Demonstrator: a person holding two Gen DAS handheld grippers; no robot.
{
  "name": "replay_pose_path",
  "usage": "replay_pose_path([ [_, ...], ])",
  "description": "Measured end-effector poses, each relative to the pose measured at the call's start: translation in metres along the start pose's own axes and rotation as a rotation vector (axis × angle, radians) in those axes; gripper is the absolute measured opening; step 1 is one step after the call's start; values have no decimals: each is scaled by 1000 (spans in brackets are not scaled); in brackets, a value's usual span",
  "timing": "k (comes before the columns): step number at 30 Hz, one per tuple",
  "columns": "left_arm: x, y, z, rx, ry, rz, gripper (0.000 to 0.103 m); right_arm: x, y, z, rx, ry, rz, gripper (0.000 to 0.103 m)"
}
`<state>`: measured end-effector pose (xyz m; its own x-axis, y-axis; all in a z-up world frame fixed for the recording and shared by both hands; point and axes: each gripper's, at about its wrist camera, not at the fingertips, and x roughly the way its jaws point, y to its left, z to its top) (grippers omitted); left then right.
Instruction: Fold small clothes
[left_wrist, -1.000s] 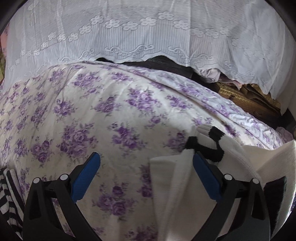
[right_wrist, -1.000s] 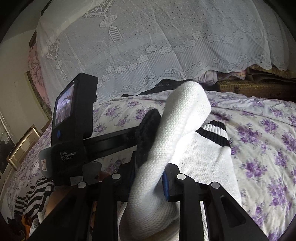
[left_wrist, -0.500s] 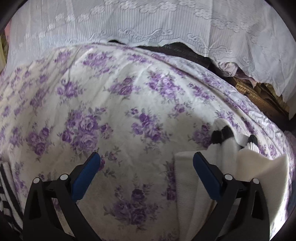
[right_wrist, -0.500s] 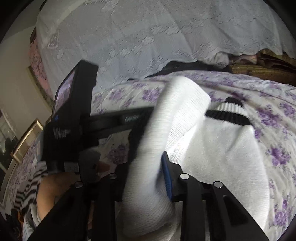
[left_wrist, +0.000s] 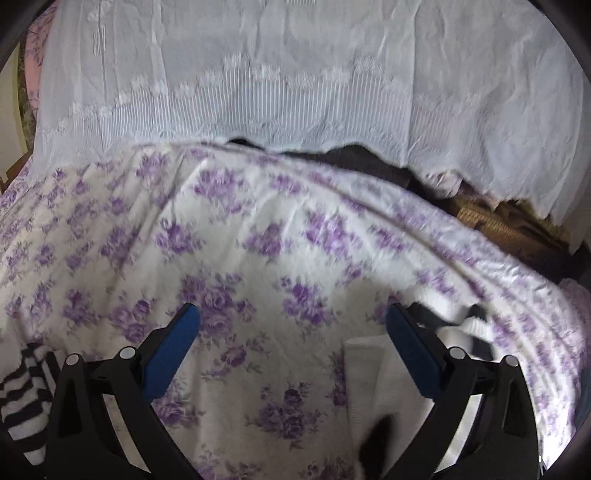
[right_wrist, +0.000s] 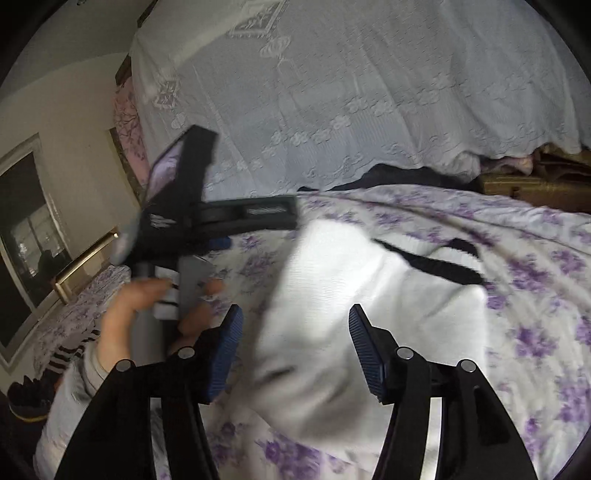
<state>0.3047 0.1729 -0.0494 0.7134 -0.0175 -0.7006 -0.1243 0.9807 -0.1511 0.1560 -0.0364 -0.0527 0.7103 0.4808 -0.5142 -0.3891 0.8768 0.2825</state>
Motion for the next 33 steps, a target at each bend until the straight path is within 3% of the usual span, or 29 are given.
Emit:
replay_pose_path([
  [3, -16, -13, 1, 39, -12, -120, 99, 2, -10, -16, 15, 41, -64, 35],
  [6, -13, -46, -10, 183, 30, -153, 99, 21, -2, -34, -21, 140, -90, 30],
  [8, 3, -70, -25, 303, 60, -92, 99, 33, 6, -46, -51, 195, -106, 32],
  [10, 35, -89, -48, 418, 89, 75, 99, 34, 11, -48, -69, 198, -120, 33],
  [11, 46, -90, -55, 436, 101, 120, 99, 34, 10, -48, -55, 209, -104, 33],
  [12, 58, -89, -62, 426, 97, 137, 99, 34, 8, -49, -40, 213, -92, 33],
  [16, 59, -68, -54, 327, 125, 48, 99, 29, 2, -44, -14, 210, -69, 33],
  [18, 60, -59, -49, 276, 152, 9, 99, 12, -5, -39, 23, 159, -59, 30],
  [21, 38, -53, -38, 239, 104, -31, 99, -7, -8, -41, -8, 116, -110, 30],
  [23, 16, -52, -33, 227, 64, -125, 99, -5, -16, -49, 5, 161, -117, 28],
  [26, -1, -61, -42, 253, 77, -253, 99, 3, -27, -57, 36, 199, -103, 27],
  [29, 1, -76, -65, 336, 97, -214, 99, 1, -26, -59, 39, 194, -97, 27],
  [31, 11, -90, -92, 424, 122, -114, 99, -4, -28, -60, 50, 177, -83, 27],
  [33, 5, -87, -106, 419, 87, -94, 99, -24, -28, -60, 77, 97, -68, 26],
])
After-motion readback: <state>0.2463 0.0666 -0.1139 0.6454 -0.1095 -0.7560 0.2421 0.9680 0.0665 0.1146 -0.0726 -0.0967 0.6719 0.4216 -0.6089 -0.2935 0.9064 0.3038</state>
